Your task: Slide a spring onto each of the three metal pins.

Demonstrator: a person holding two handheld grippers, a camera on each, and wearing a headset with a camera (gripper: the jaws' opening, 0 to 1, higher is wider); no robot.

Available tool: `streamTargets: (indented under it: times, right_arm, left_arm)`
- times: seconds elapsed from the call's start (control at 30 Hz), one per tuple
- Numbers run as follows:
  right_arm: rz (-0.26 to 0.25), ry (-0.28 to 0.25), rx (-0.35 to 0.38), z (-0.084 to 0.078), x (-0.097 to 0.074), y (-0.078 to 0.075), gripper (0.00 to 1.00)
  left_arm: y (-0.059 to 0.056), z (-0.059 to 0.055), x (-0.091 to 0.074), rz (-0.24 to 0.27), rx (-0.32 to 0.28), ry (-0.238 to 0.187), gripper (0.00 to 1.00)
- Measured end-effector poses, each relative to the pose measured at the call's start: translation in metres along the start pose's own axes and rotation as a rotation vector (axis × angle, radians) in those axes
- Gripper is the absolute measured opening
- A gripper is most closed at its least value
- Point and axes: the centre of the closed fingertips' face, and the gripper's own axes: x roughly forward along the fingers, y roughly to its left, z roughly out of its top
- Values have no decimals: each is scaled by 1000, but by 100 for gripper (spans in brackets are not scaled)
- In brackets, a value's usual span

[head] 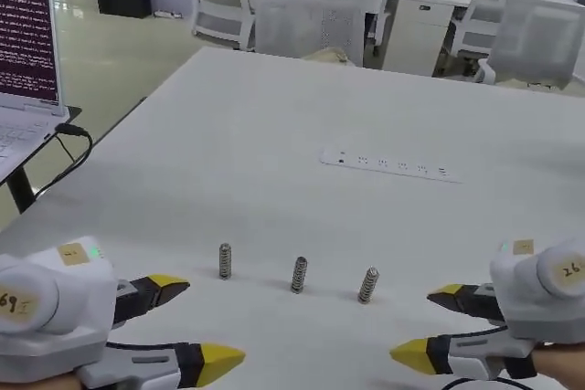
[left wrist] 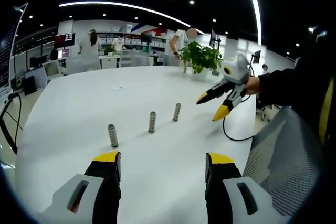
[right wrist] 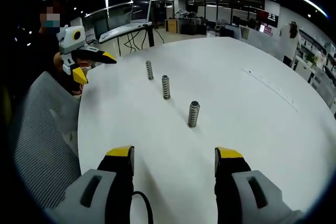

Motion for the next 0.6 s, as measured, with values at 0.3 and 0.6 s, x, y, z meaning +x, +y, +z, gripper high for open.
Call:
streamTargets:
  times: [0.3,0.6]
  right_arm:
    - [-17,-4,-2,-11,-18,5,61]
    - [-52,-19,15,-24,-39,8,61]
  left_arm:
    - [-4,-1,-5,2,1,-1,61]
    - [-7,-1,-8,1,3,-7,61]
